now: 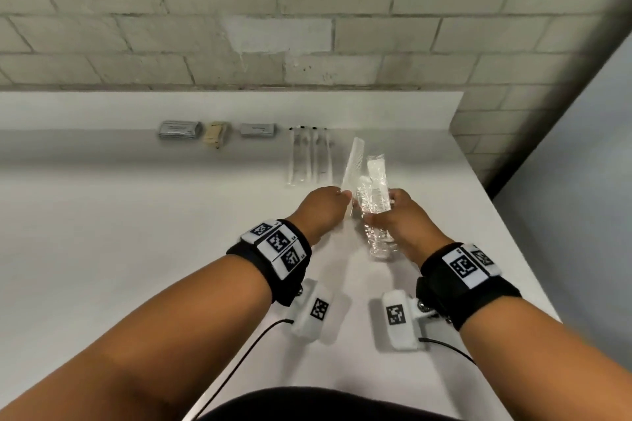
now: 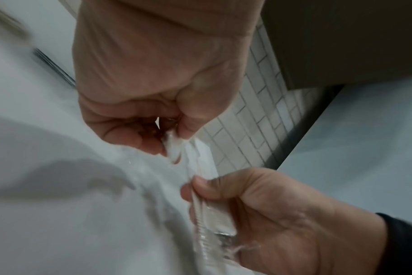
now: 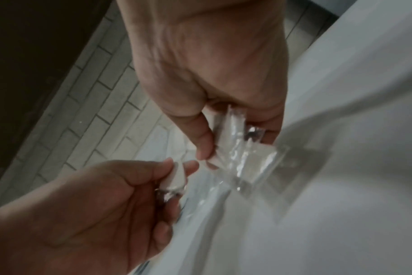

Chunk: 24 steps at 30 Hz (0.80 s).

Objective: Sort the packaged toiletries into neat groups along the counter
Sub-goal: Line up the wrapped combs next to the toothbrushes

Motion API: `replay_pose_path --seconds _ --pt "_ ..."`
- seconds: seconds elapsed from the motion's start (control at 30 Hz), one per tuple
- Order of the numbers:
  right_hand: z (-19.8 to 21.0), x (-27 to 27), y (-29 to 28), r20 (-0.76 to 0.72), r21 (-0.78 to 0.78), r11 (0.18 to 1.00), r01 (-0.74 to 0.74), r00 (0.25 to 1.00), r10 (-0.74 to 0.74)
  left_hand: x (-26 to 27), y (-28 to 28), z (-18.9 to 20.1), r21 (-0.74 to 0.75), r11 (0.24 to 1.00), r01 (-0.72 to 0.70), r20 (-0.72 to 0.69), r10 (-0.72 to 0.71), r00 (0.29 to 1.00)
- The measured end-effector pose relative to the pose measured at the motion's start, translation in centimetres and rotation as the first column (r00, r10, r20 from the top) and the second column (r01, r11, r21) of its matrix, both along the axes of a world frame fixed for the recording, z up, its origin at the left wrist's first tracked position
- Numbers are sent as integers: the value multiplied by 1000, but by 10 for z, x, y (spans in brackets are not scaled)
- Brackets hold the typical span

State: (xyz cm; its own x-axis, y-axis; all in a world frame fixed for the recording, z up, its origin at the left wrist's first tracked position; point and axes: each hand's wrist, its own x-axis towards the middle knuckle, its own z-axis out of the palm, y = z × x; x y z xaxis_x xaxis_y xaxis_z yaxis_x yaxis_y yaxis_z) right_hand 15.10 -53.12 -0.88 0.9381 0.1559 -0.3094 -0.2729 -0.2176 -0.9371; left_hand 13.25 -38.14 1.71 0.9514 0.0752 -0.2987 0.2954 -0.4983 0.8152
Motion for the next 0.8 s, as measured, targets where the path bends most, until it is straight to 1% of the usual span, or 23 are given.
replay_pose_path --seconds 0.1,0.2,0.27,0.33,0.4,0.47,0.53,0.6,0.67,0.7,0.73,0.8 --pt "-14 32 -48 -51 -157 988 11 999 -19 22 -34 -10 83 997 3 -33 0 999" --pt "-19 66 -81 -82 -236 972 11 996 -31 46 -63 -22 129 987 -95 -8 97 995" --pt "-17 85 -88 -36 -259 965 32 998 -42 58 -74 -26 146 979 -145 26 142 989" --pt "-13 101 -92 30 -268 960 86 996 -81 66 -81 -26 165 974 -156 16 155 988" --pt "-11 115 -96 84 -252 959 129 990 -111 73 -81 -28 289 948 -137 8 141 990" --pt "-12 126 -102 121 -271 957 107 990 -76 78 -78 -32 431 892 -137 46 129 990" --pt "-14 136 -108 126 -290 952 102 990 -68 81 -74 -36 520 847 -112 104 67 992" --pt "-18 143 -112 119 -299 948 110 990 -78 82 -71 -41 598 801 -19 151 -90 984" --pt "-19 145 -111 132 -366 927 84 990 -37 85 -73 -43 693 709 129 105 -276 955" --pt "-19 145 -108 136 -412 910 53 991 3 88 -73 -43 727 660 190 54 -331 942" --pt "-19 145 -105 127 -478 878 11 990 57 90 -74 -43 739 639 214 23 -342 939" --pt "-18 147 -99 110 -604 795 -52 983 148 95 -73 -42 720 667 190 7 -280 960"
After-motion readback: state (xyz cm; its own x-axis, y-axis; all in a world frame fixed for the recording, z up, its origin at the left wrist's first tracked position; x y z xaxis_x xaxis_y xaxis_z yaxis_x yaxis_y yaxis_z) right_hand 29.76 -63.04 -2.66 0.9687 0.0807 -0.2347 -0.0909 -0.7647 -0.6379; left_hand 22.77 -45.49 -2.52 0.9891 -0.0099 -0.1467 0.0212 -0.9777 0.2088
